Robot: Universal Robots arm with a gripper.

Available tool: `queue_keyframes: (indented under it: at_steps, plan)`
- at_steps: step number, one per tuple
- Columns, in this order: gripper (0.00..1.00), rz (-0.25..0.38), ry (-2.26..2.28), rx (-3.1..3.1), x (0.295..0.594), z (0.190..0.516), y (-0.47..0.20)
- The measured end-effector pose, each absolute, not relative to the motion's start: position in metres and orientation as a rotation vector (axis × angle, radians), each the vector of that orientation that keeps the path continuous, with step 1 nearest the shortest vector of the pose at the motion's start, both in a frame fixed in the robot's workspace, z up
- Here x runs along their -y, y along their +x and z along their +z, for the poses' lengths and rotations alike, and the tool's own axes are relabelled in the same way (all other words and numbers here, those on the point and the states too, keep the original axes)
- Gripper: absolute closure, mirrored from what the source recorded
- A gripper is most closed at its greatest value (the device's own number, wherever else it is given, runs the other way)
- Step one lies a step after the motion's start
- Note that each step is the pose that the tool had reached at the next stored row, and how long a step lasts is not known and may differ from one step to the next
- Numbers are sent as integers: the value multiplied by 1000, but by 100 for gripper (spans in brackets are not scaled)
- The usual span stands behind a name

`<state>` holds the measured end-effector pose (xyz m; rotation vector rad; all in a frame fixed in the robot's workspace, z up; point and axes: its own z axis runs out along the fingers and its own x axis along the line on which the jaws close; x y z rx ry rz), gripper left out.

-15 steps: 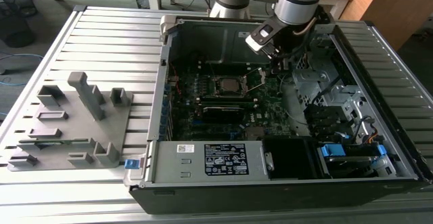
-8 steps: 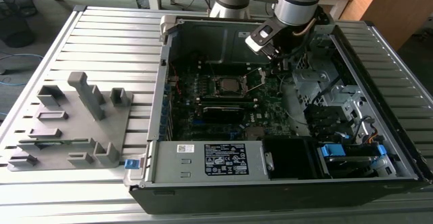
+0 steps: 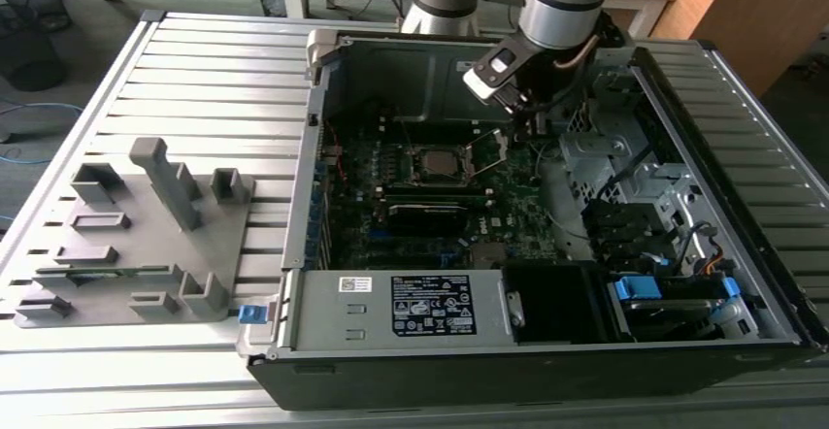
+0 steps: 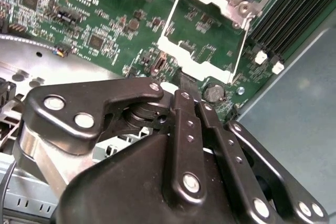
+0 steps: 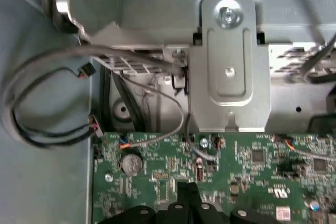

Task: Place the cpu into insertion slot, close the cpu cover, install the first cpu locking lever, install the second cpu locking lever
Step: 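Close the cpu cover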

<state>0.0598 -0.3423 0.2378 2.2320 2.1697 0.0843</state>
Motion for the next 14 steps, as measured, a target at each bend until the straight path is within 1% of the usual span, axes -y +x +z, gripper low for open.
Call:
queue_keyframes:
  at_steps: [14]
  plan:
    - [89, 90, 2230, -2166, 338, 235, 25]
